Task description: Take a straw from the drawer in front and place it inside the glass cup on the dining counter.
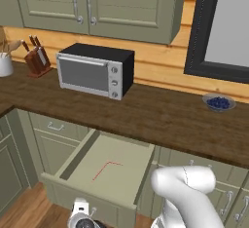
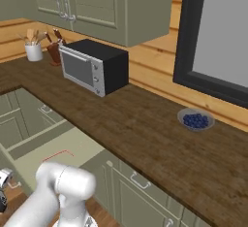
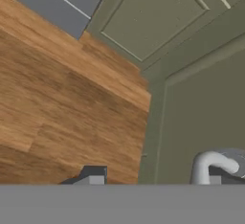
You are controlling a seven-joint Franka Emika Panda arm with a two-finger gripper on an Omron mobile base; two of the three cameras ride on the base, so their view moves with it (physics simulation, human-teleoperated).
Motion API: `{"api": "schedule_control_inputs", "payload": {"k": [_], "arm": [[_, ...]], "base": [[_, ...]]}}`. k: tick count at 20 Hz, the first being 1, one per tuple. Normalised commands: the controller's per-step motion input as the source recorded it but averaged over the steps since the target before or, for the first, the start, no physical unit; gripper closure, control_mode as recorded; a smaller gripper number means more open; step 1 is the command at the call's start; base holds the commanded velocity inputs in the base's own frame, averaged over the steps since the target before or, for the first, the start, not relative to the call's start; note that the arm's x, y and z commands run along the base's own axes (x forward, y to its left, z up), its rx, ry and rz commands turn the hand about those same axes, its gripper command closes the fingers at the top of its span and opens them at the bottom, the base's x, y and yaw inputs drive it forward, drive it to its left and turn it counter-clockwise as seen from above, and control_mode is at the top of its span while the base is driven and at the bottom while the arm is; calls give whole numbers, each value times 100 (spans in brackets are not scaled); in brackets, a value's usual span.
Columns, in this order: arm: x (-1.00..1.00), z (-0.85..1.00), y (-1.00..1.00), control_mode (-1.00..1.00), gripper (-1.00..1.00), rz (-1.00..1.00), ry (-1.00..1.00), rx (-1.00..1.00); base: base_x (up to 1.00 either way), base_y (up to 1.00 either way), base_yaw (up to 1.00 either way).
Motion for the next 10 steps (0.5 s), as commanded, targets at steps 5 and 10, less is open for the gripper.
{"api": "schedule_control_inputs", "payload": {"k": [5,10], "arm": [[-84,57,26,-100,-100,15,31,6],[-7,100,-7,-100,-100,-6,33,14]], "base": [[0,0,0],[0,0,0]]}}
